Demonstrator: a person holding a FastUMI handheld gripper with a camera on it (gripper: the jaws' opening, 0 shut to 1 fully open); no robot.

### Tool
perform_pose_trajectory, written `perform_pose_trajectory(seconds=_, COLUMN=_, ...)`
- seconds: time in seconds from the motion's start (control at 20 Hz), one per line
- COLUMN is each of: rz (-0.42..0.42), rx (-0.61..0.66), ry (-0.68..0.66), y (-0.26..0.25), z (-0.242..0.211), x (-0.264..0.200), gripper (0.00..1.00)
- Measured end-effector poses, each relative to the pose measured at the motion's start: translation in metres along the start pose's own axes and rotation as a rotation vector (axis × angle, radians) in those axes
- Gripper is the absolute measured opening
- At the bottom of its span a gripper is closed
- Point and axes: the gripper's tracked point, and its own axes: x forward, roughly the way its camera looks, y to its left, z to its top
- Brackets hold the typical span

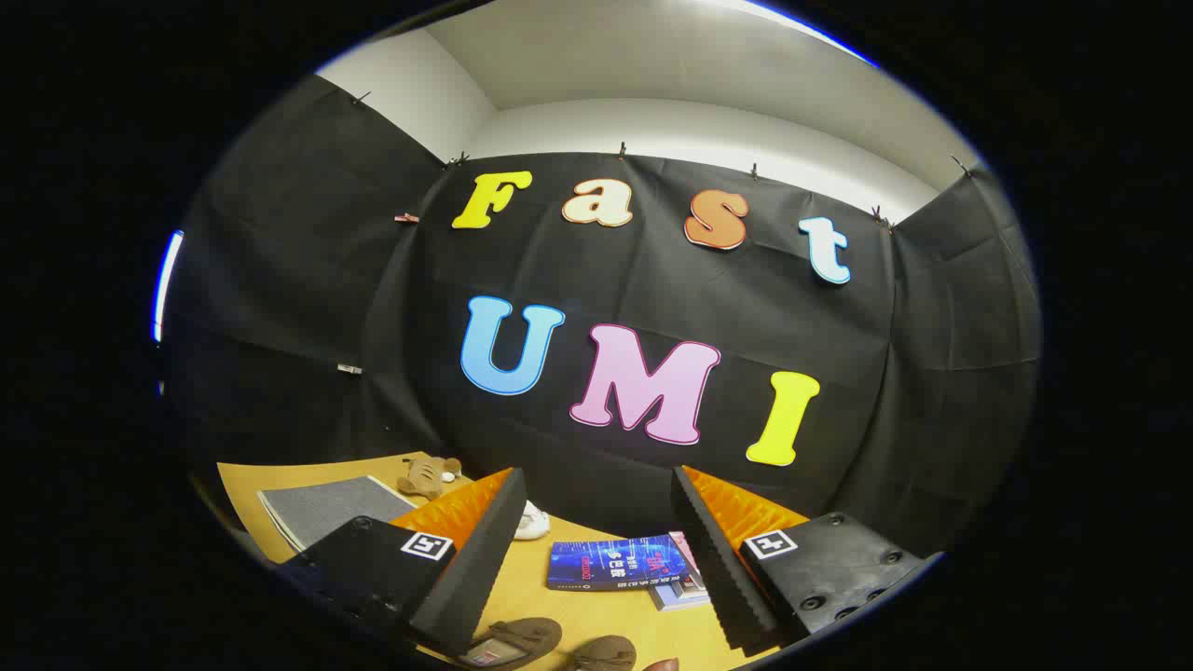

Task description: Open the storage box then place both shoes into the box .Put the left shoe in first, then the right shoe, with the right side of both shoes facing outward in a uniform manner.

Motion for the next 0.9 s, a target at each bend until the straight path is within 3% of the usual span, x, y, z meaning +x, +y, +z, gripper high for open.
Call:
perform_pose_trajectory(seconds=0.65, rz=-0.008, rx=-0.011, ry=0.012, y=0.001, z=-0.003, x=-0.003, gripper=0.97)
perform_pose_trajectory(seconds=0.9, rz=-0.108, rx=-0.048, ry=0.107, y=-0.022, z=-0.025, x=-0.002, gripper=0.97)
